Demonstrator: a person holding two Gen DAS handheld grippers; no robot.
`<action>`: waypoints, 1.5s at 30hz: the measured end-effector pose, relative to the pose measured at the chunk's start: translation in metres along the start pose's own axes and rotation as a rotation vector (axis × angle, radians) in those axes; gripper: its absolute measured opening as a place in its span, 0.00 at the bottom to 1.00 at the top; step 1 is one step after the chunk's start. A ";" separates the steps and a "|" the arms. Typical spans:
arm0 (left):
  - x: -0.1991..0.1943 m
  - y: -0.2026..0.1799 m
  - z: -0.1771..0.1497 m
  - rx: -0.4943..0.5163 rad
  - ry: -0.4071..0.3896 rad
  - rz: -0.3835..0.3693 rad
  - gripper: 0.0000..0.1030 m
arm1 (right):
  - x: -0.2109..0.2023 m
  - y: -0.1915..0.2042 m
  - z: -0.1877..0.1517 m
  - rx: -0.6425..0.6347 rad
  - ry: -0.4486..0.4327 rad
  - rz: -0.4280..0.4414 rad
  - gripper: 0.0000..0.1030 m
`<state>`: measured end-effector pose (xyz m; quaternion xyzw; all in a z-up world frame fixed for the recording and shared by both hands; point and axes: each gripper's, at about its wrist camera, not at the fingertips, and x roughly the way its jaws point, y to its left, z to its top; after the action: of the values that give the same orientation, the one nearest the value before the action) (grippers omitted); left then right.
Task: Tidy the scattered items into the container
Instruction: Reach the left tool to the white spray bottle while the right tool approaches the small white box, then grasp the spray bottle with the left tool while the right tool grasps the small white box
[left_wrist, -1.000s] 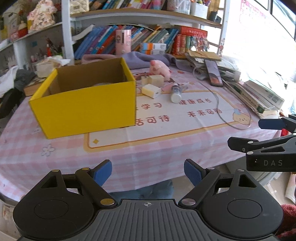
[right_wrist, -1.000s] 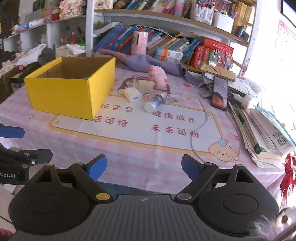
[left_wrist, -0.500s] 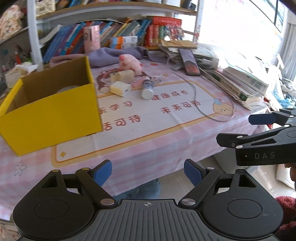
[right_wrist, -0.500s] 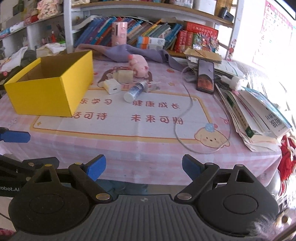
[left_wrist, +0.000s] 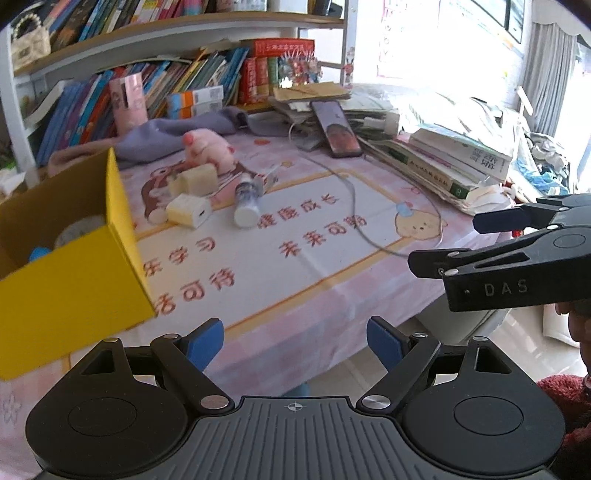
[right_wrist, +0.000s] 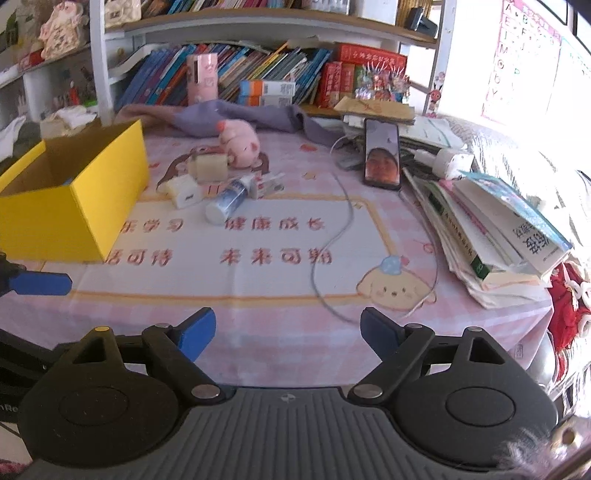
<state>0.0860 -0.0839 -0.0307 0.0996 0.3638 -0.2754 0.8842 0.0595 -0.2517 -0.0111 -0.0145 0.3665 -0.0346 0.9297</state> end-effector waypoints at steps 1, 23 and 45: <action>0.003 0.000 0.003 0.002 -0.007 0.004 0.83 | 0.002 -0.002 0.002 0.001 -0.006 0.001 0.82; 0.101 0.003 0.093 -0.122 -0.001 0.155 0.73 | 0.111 -0.057 0.098 -0.128 -0.015 0.195 0.74; 0.208 0.021 0.139 -0.142 0.108 0.313 0.42 | 0.270 -0.045 0.170 -0.262 0.119 0.467 0.74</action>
<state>0.3005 -0.2053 -0.0774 0.1070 0.4093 -0.1024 0.9003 0.3705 -0.3166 -0.0682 -0.0475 0.4151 0.2276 0.8796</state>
